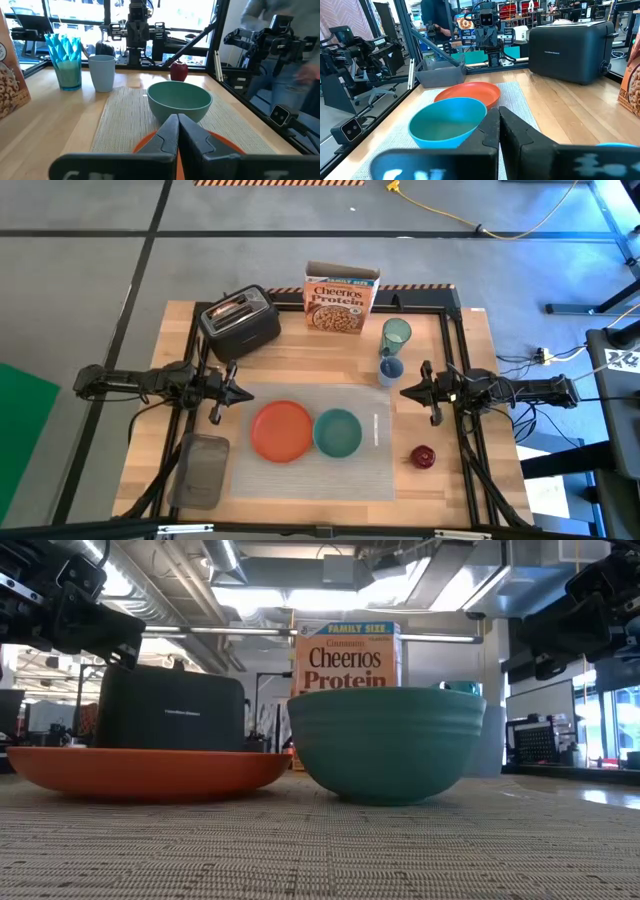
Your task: Arrange a breakfast setting
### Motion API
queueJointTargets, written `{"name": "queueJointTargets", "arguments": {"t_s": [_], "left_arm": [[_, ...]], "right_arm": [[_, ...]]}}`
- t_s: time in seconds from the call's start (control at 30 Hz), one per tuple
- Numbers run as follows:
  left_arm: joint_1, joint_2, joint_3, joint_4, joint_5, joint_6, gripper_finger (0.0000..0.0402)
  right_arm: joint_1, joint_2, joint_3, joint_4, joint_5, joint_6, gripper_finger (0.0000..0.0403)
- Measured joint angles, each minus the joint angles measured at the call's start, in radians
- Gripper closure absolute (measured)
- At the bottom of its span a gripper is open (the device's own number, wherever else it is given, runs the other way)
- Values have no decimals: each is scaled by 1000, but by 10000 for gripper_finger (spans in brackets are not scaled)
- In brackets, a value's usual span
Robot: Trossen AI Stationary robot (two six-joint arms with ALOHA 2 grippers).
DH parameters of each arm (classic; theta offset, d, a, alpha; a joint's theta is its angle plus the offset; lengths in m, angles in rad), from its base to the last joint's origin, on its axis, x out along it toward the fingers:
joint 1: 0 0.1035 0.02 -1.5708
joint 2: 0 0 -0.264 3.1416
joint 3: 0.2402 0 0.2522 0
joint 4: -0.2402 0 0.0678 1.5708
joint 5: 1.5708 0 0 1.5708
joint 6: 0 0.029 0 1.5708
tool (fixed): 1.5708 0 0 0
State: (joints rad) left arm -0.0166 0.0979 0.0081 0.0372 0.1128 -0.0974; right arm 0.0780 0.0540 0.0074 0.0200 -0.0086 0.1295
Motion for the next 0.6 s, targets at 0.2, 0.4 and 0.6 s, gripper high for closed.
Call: {"name": "queueJointTargets", "arguments": {"t_s": [0.2, 0.4, 0.6], "left_arm": [[0, 0, 0, 0, 0, 0, 401], [0, 0, 0, 0, 0, 0, 401], [0, 0, 0, 0, 0, 0, 401]], "right_arm": [[0, 0, 0, 0, 0, 0, 403], [0, 0, 0, 0, 0, 0, 403], [0, 0, 0, 7, 40, 0, 403]]}}
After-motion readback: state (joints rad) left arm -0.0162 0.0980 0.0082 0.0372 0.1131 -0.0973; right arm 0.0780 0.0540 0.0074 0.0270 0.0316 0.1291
